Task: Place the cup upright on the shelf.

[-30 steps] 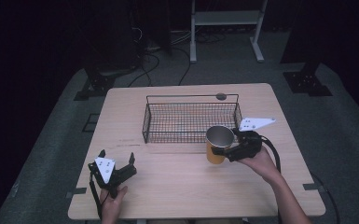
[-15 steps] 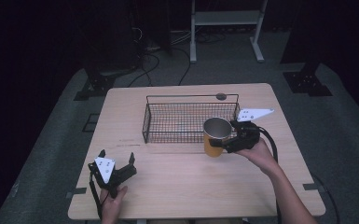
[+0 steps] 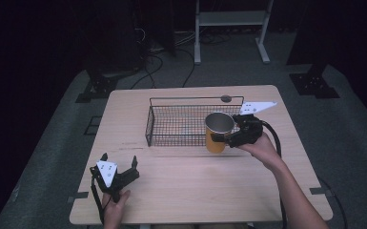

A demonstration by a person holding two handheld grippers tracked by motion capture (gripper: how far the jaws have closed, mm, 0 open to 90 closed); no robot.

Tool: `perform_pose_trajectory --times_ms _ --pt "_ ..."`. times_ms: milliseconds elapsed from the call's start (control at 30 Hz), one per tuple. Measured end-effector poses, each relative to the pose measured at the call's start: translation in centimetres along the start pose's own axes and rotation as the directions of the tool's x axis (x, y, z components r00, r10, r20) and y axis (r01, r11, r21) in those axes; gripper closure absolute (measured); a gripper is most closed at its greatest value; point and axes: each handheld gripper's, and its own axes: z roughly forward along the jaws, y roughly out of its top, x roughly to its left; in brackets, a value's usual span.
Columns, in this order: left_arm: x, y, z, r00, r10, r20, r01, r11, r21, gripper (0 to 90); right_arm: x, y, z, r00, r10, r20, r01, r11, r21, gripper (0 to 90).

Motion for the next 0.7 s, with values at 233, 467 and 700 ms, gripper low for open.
perform_pose_trajectory --times_ms 233,467,700 --pt "0.0 0.0 0.0 1.0000 0.001 0.000 -0.001 1.0000 0.001 0.0 -0.4 1.0 0.0 1.0000 -0.004 0.003 0.004 1.000 -0.009 12.9" --pt "0.0 0.0 0.0 1.0000 -0.001 0.000 0.001 1.0000 0.001 0.0 -1.0 2.3 0.3 0.9999 -0.007 0.011 0.008 1.000 -0.012 12.8" --pt "0.1 0.0 0.0 1.0000 -0.001 0.002 0.001 1.0000 0.001 0.0 -1.5 3.3 0.8 0.9999 -0.010 0.009 0.011 1.000 -0.010 12.8"
